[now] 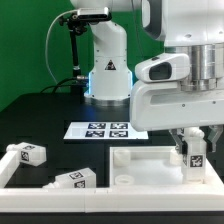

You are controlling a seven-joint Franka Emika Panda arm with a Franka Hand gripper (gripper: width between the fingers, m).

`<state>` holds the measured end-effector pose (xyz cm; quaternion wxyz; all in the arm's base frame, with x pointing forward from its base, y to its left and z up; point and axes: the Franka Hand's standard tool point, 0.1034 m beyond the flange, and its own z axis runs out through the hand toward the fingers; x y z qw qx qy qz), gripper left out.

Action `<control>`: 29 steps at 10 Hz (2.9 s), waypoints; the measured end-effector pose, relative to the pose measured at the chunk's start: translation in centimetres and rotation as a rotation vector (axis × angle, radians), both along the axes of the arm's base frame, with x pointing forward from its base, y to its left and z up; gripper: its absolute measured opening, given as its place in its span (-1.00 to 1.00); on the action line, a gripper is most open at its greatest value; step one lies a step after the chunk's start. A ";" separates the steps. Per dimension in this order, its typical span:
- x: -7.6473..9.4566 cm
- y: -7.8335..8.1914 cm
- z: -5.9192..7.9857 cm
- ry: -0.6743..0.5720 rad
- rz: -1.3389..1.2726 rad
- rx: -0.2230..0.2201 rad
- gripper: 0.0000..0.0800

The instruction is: Assemble one leg

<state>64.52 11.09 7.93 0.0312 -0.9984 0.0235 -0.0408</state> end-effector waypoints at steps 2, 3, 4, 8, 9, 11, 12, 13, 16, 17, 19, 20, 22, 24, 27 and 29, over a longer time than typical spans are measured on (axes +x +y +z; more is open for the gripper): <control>0.1 -0.2 -0.1 0.009 -0.230 0.020 -0.29; 0.0 -0.3 -0.1 0.017 -0.360 0.035 -0.29; 0.0 -0.6 -0.1 0.029 -0.543 0.066 -0.29; -0.3 -1.1 -0.3 0.109 -1.068 0.172 -0.28; -0.3 -1.1 -0.3 0.117 -1.134 0.176 -0.28; -0.5 -1.0 -0.3 0.138 -1.308 0.204 -0.28; -0.6 -1.0 -0.4 0.145 -1.383 0.224 -0.28; -0.6 -1.0 -0.4 0.141 -1.330 0.221 -0.28; -0.7 -0.6 -0.4 0.091 -1.005 0.166 0.40; -0.7 0.1 -0.2 0.070 -0.802 0.126 0.58; -0.9 1.4 0.3 0.043 -0.668 0.114 0.61; -0.9 1.1 0.1 0.037 -0.583 0.105 0.62; -0.9 0.9 0.0 0.008 -0.291 0.052 0.62; -0.4 0.1 -0.5 -0.017 0.039 0.005 0.62; -0.6 0.0 -1.0 -0.013 0.077 0.004 0.38; -0.6 0.2 -1.0 -0.005 -0.032 0.017 -0.02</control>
Offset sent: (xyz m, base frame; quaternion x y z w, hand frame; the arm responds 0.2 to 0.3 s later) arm -0.0054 -0.0087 -0.0030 0.0152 0.0201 0.3471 0.9375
